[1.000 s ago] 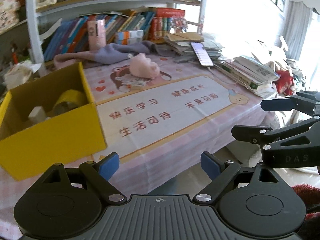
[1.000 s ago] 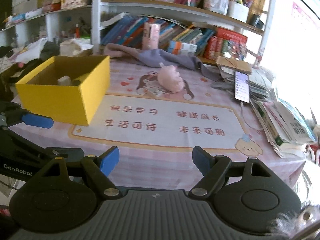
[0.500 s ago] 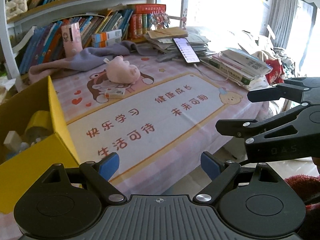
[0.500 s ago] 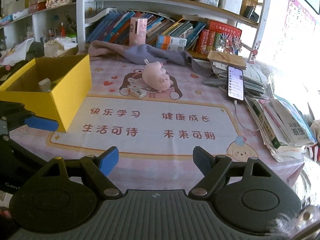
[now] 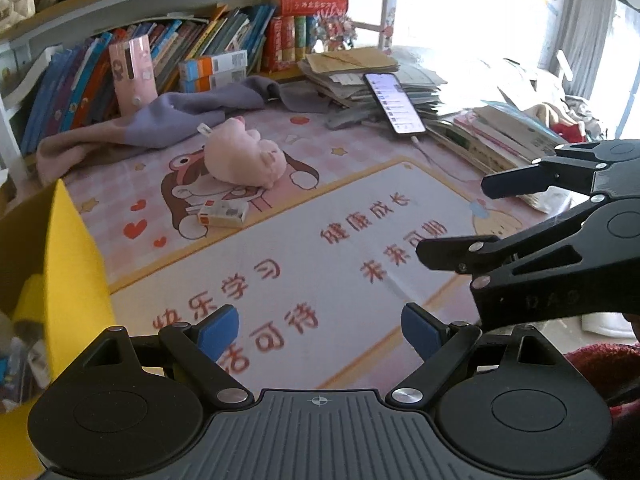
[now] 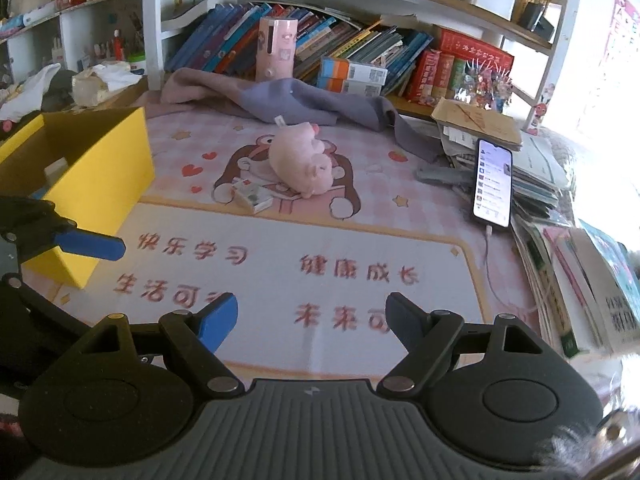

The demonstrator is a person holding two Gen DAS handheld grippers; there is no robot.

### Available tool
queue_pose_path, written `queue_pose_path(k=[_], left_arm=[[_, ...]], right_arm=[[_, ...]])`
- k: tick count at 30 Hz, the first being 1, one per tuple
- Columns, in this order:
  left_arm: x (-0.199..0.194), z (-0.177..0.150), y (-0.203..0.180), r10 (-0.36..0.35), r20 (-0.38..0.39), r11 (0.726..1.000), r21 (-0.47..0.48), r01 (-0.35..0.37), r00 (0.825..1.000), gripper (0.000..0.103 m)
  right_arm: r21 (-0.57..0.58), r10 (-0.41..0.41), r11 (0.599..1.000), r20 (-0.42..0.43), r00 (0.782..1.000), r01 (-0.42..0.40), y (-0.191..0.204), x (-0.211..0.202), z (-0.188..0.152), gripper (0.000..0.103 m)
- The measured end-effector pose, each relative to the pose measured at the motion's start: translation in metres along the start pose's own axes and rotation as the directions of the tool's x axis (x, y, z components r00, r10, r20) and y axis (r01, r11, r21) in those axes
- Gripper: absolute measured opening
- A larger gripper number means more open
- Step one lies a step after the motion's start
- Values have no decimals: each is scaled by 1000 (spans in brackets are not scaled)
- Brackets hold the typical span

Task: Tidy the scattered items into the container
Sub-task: 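Withdraw both open tools from the box toward the pink plush pig, then grasp the white package with the left tool while the right tool grasps the pink pig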

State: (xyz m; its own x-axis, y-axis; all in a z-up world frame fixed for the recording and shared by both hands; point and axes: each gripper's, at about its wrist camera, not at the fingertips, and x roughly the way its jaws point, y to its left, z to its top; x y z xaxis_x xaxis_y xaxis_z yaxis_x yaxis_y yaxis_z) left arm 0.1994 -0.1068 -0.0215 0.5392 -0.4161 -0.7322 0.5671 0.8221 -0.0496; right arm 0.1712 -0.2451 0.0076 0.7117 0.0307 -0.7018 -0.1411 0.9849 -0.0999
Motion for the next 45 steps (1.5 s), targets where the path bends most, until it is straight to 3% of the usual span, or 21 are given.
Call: queue_pose_path(k=[9, 17, 21, 26, 32, 39, 45], left_arm=[[41, 41, 10, 115, -30, 989, -93, -118, 993, 91], [77, 70, 26, 249, -50, 950, -184, -254, 967, 90], [106, 78, 37, 286, -76, 932, -211, -296, 955, 90], [140, 83, 50, 348, -125, 919, -152, -365, 929, 89], [163, 89, 65, 293, -160, 944, -109, -312, 943, 89], [184, 93, 77, 277, -181, 955, -62, -292, 944, 89], [186, 93, 83, 225, -159, 963, -113, -244, 961, 80]], right_arm=[[5, 93, 996, 16, 996, -93, -49, 53, 43, 80], [19, 261, 965, 44, 964, -262, -71, 114, 85, 80], [-39, 312, 950, 39, 949, -310, -73, 158, 102, 80], [-135, 366, 924, 35, 930, -358, -63, 200, 123, 80], [-206, 391, 902, 10, 920, -381, -49, 237, 135, 83], [-212, 396, 897, -6, 918, -389, -48, 257, 137, 83], [-185, 416, 892, -13, 909, -411, -54, 267, 138, 81]])
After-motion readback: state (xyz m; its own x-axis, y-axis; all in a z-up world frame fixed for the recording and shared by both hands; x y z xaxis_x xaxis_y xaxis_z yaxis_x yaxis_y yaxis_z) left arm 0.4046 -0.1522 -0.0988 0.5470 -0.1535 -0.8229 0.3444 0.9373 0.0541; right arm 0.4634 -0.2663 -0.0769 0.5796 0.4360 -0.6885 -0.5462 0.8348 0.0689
